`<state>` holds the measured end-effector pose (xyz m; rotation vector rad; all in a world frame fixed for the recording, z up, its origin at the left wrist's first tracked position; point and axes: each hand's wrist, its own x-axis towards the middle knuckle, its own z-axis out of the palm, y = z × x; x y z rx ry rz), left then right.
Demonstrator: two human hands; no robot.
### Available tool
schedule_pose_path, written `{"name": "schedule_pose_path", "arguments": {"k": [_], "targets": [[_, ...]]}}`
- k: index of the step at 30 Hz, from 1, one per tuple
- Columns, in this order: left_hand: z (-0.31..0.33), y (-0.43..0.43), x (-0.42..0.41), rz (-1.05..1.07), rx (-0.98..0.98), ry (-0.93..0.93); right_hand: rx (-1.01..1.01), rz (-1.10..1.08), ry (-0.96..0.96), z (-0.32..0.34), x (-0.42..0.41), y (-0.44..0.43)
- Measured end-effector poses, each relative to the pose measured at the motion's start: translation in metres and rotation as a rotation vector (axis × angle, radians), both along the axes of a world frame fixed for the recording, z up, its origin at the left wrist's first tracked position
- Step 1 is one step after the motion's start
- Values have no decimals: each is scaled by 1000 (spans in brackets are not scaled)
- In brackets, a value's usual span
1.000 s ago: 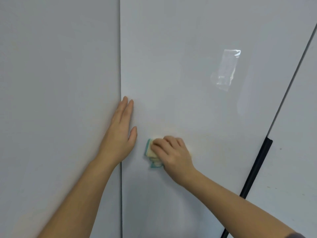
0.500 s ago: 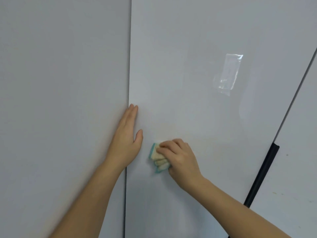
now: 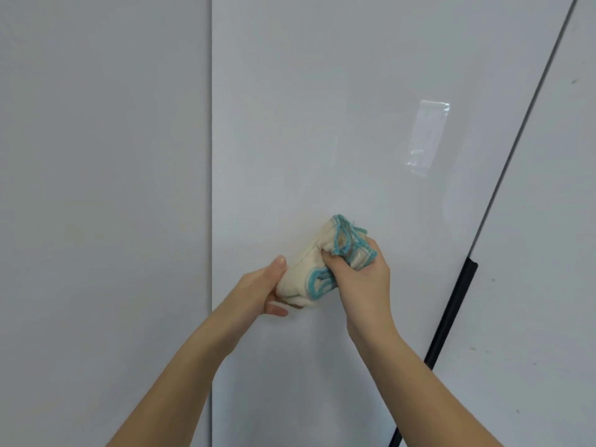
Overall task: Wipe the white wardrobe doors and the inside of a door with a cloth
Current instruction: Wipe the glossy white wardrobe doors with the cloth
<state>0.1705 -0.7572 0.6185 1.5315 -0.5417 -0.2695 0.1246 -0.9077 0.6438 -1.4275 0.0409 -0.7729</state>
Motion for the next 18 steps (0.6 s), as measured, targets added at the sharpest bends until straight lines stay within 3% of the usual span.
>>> {"name": "schedule_pose_path", "arguments": {"k": [4,6,11,13,18], "targets": [[0,-15,-16,18,84,-65,50,11,23,1,-10,-10],[-2,-17,-19,62,-25,8,96,37,53,1,-16,-19],[1,-25,-32,98,-550,345,170,176,148,-7,-29,-27],[-3,-31,-38,108,-686,398,192,211,162,-11,-30,-24],[-14,-30,-37,266,-672,343,97,243,221,-16,-28,-24]]}}
